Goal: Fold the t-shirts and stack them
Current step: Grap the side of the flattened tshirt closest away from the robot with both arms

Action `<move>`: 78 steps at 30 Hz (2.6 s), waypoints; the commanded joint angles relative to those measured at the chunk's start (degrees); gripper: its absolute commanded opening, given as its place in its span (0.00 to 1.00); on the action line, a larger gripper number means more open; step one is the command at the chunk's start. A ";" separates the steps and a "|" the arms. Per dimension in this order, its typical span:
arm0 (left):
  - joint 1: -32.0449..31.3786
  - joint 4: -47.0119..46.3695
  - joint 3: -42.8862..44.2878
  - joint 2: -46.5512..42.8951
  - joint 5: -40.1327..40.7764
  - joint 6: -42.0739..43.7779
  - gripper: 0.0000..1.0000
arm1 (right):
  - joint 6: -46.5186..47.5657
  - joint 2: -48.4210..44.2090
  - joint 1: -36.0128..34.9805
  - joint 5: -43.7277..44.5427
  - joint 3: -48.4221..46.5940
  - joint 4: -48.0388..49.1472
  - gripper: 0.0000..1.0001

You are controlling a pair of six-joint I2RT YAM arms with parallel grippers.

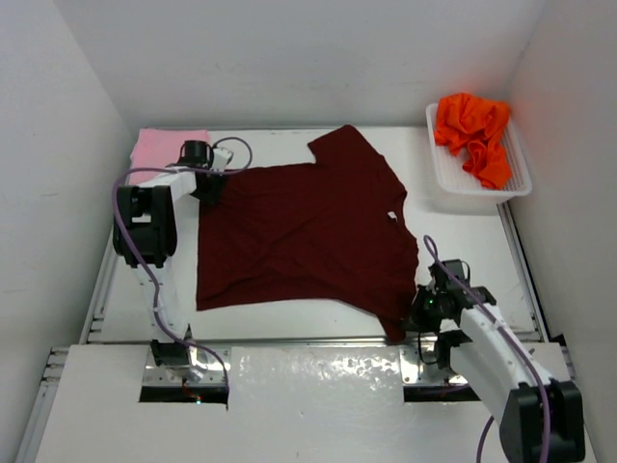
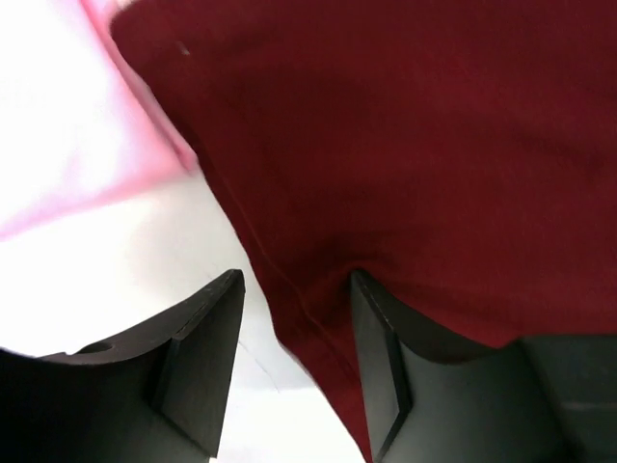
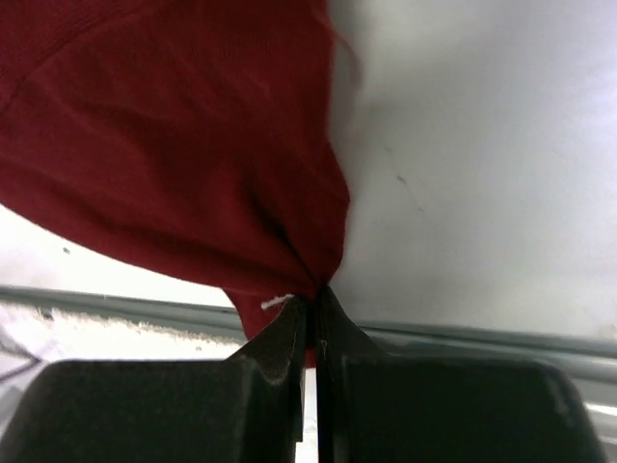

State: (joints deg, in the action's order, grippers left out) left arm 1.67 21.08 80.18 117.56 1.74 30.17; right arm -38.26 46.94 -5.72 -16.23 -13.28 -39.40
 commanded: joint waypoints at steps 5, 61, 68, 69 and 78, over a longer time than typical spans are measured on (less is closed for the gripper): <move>1.05 -3.77 4.89 6.54 3.63 -1.08 0.47 | -4.55 -3.44 0.53 3.48 -5.24 -8.32 0.46; -0.88 13.88 44.10 4.02 -14.39 -8.04 0.97 | 18.14 38.86 13.63 13.15 -39.72 10.50 0.56; 0.08 38.14 11.01 -18.84 -20.37 8.57 0.29 | 14.27 24.62 11.96 11.84 -31.12 5.04 0.54; 0.43 39.64 0.35 -22.60 -20.72 11.54 0.25 | 13.66 23.04 10.22 12.01 -28.24 4.60 0.53; 5.53 23.41 -30.87 -34.59 -24.06 16.59 0.44 | 6.89 13.36 -1.31 8.58 -16.09 2.31 0.57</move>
State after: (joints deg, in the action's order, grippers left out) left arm 7.20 50.43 49.74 86.17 -18.50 43.68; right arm -28.16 63.46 -5.28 -6.70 -31.24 -35.51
